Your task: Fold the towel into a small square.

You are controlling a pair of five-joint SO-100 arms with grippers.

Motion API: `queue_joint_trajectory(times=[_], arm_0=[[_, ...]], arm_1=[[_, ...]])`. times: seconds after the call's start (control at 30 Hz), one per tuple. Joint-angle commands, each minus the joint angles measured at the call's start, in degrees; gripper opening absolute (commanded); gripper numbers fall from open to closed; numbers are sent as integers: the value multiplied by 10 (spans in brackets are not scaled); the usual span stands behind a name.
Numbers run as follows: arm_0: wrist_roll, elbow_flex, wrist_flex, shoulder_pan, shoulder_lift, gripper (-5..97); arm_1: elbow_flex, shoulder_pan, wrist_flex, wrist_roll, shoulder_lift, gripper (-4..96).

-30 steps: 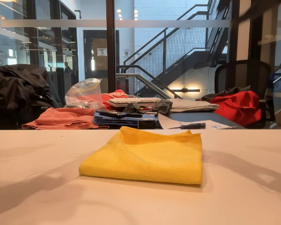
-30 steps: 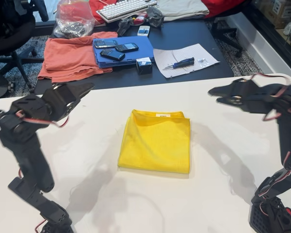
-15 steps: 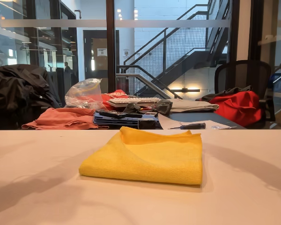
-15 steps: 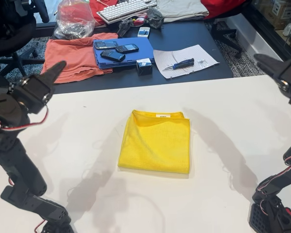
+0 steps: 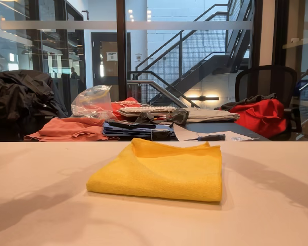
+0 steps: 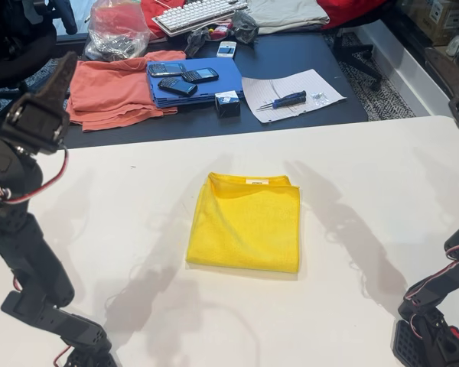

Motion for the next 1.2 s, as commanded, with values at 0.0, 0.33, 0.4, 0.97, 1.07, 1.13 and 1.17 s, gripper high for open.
queue_joint_trajectory(times=[0.0, 0.33, 0.4, 0.97, 1.07, 1.13, 1.17], arm_0=[[-2, 0, 2, 4, 2, 186], [-1, -4, -2, 1, 2, 253], [-2, -7, -3, -1, 3, 244], [-7, -8, -2, 3, 10, 235], [-7, -8, 0, 4, 10, 235], [-7, -8, 7, 4, 11, 235], [-7, -8, 7, 4, 11, 235]], arm_1=[[2, 2, -4, 2, 1, 61], [-3, 2, -12, 8, -4, 169], [-4, 9, -12, 3, 0, 151], [-42, 6, -8, 3, 32, 108], [-42, 7, -8, 3, 32, 108], [-42, 7, -8, 3, 32, 108], [-42, 7, -8, 3, 32, 108]])
